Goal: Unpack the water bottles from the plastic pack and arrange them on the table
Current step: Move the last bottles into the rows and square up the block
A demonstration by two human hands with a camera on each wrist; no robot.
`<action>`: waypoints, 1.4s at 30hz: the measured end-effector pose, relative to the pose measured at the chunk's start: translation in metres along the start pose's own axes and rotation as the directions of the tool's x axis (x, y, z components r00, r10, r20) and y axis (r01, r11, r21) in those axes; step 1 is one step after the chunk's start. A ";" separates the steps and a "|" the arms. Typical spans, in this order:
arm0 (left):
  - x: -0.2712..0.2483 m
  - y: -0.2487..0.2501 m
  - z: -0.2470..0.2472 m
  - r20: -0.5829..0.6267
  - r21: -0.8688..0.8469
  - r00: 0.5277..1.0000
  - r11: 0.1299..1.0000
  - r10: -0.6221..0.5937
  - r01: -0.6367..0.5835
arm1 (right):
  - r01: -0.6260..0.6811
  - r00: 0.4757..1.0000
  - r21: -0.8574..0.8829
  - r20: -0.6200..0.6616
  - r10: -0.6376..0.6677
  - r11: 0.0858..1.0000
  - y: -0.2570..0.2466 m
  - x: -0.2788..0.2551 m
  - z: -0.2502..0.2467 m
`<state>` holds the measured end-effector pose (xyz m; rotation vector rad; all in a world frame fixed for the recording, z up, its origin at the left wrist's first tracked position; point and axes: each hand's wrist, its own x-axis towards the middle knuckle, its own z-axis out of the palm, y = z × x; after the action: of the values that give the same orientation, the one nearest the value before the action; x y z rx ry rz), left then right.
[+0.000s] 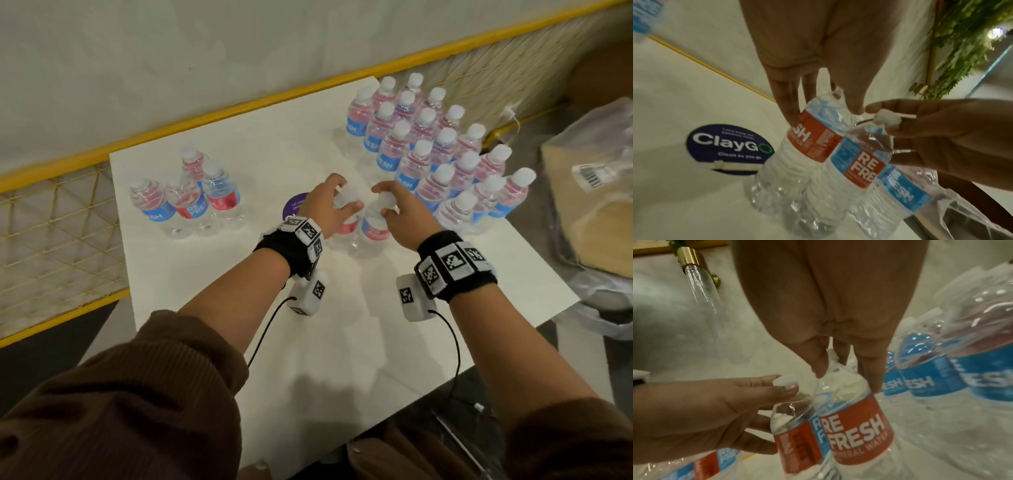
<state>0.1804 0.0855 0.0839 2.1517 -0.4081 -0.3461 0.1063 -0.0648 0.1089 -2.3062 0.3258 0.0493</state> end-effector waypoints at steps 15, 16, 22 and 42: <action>-0.001 -0.027 0.034 -0.086 -0.088 0.982 0.983 -0.167 0.160 | -0.067 0.997 0.312 -0.017 0.077 0.948 0.042 -0.007 0.014; 0.000 -0.029 0.038 -0.143 -0.078 0.974 0.983 -0.178 0.169 | -0.069 0.997 0.313 -0.008 0.076 0.947 0.043 -0.007 0.014; -0.001 -0.045 0.051 0.059 -0.126 0.984 0.977 -0.167 0.173 | -0.142 0.988 0.427 0.000 0.157 0.893 0.049 -0.004 0.041; 0.026 -0.073 0.062 0.051 -0.074 0.979 0.977 -0.198 0.202 | -0.345 0.908 0.379 -0.097 0.408 0.859 0.090 0.000 0.086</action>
<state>0.1920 0.0694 -0.0129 2.1158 -0.1982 -0.5144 0.0891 -0.0614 -0.0143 -1.8610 0.8115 -0.0147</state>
